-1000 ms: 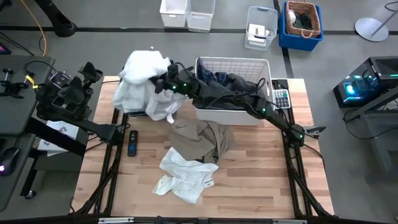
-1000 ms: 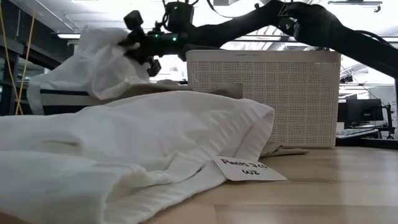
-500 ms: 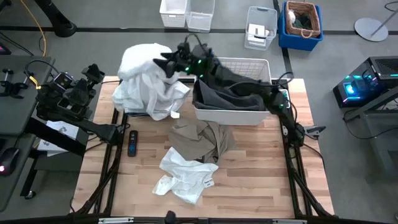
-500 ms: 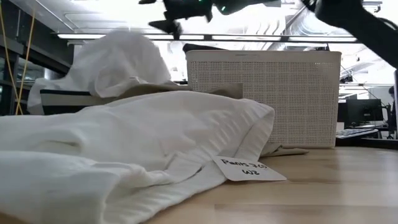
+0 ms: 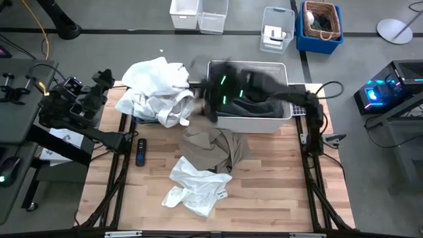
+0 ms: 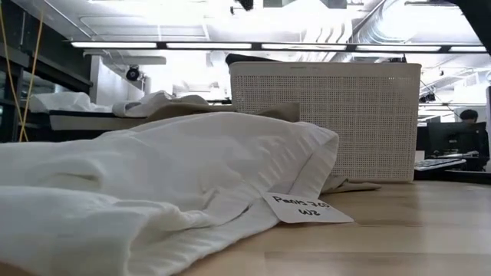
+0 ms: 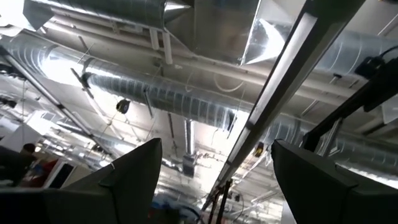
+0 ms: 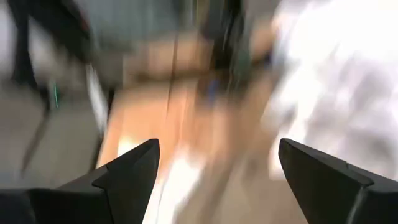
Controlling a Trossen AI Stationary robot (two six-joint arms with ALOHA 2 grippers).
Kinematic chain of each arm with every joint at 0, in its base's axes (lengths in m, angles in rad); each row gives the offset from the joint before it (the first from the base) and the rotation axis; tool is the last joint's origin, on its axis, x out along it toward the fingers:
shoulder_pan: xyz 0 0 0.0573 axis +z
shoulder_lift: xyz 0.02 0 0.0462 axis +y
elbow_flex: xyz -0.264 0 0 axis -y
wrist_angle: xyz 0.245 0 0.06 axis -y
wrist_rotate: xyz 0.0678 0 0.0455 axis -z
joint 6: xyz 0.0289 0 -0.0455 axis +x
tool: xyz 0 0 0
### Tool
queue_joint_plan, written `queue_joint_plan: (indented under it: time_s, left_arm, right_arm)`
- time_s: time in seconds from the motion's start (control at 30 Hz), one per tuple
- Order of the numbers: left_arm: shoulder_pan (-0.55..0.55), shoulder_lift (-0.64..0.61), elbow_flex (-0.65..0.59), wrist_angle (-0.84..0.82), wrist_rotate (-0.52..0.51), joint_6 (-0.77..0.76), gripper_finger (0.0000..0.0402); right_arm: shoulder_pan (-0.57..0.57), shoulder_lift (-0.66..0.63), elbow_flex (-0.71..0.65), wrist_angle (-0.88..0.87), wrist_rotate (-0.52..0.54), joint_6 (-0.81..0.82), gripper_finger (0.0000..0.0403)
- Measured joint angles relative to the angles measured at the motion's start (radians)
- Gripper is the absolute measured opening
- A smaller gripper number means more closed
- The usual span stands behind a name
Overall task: Sort clothes
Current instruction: Put the brown short into the blue laundry organizer
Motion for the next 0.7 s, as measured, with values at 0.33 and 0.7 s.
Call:
queue_joint_plan:
  time_s: [0.33, 0.7]
  left_arm:
    - [0.000, 0.000, 0.000, -0.043, -0.045, 0.005, 0.0291]
    - [0.000, 0.000, 0.000, -0.062, -0.076, 0.007, 0.0291]
  right_arm:
    - [0.298, 0.024, -0.232, -0.319, 0.288, -0.046, 0.0326]
    - [0.309, 0.018, -0.680, 0.076, 0.526, 0.045, 0.0292]
